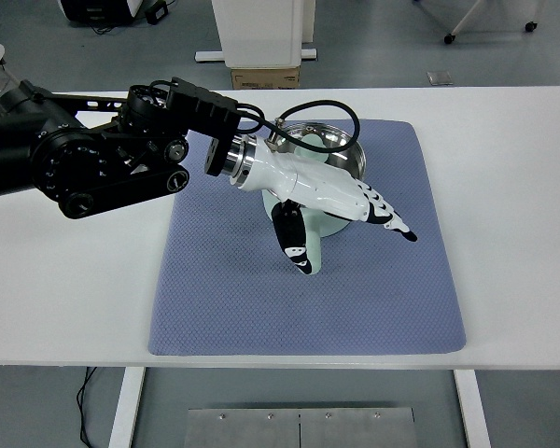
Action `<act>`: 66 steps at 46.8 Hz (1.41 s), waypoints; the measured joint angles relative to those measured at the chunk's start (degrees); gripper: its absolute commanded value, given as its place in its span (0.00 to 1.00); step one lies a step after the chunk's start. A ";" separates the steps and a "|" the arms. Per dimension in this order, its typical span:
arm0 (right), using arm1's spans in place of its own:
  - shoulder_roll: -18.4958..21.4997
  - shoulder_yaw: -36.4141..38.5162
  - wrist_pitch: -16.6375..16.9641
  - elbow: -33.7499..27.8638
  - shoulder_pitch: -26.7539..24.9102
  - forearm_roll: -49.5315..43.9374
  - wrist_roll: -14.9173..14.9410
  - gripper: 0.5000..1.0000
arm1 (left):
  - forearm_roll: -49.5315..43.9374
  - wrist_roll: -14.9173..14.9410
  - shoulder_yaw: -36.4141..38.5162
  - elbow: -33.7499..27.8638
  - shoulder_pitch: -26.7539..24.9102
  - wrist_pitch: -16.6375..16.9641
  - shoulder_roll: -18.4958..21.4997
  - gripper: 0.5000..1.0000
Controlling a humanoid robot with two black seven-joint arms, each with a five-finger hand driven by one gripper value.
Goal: Rotate green pot handle
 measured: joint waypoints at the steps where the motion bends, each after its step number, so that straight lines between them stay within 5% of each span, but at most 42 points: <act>1: 0.00 0.02 0.00 0.00 0.00 0.00 0.00 1.00 | 0.41 0.00 0.21 0.00 -0.22 -0.07 -0.04 1.00; 42: 0.00 0.00 0.00 0.00 0.00 0.00 0.00 1.00 | 10.00 0.01 4.83 0.00 -8.40 -10.85 -0.57 1.00; 66: 0.00 0.03 0.00 0.00 0.00 0.00 0.01 1.00 | 16.17 0.01 5.97 0.02 -11.11 -14.92 -4.08 1.00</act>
